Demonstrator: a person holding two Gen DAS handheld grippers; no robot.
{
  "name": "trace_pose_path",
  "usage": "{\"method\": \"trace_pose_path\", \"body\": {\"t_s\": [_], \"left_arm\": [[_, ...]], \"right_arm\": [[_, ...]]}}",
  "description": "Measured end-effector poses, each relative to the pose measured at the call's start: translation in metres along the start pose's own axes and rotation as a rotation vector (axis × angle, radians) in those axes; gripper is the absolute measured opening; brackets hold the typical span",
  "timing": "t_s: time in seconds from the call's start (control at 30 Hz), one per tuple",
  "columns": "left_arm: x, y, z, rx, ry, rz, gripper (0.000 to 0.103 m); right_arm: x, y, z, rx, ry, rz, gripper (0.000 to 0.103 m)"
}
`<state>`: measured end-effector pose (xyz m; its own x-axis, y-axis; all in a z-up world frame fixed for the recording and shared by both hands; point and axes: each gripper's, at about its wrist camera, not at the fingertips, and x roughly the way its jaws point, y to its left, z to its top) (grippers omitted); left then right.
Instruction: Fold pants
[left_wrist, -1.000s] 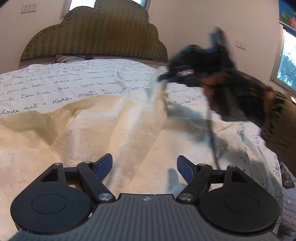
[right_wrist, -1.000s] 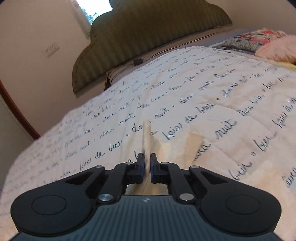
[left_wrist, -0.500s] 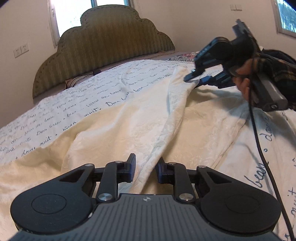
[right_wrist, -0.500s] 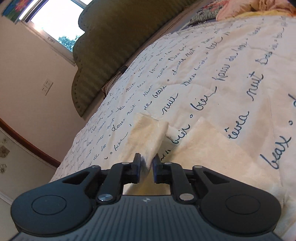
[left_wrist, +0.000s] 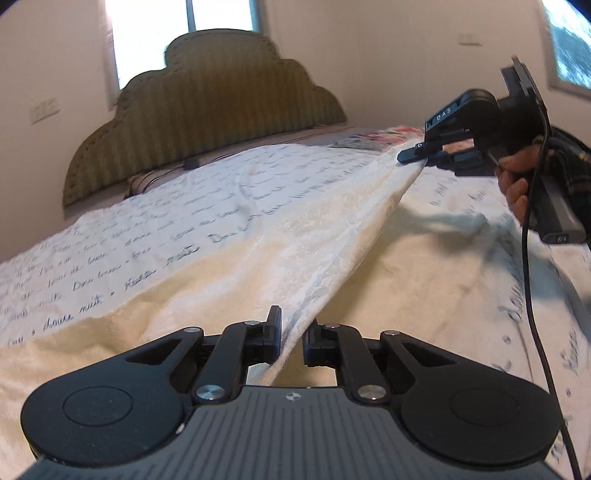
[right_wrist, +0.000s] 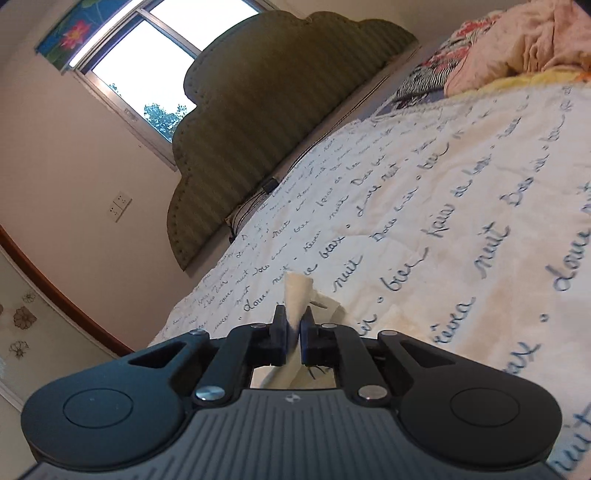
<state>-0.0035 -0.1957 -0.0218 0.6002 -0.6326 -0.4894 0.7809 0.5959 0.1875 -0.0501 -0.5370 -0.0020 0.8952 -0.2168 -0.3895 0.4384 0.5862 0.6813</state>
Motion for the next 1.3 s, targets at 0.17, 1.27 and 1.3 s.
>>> {"method": "trace_pose_path", "body": {"t_s": [0.17,1.27,1.3], "left_arm": [[-0.002,-0.025,-0.016,0.121,0.005,-0.022,0.013],[-0.022,0.046,0.006,-0.104,0.031,0.077,0.065],[-0.017,0.054,0.005,-0.108,0.046,0.117,0.065]], "right_arm": [[-0.039,-0.023,-0.018,-0.038,0.009,-0.098,0.007],[0.043,0.059,-0.053,-0.688,0.256,-0.220,0.029],[0.056,0.058,-0.051,-0.687,0.267,-0.243,0.028]]}}
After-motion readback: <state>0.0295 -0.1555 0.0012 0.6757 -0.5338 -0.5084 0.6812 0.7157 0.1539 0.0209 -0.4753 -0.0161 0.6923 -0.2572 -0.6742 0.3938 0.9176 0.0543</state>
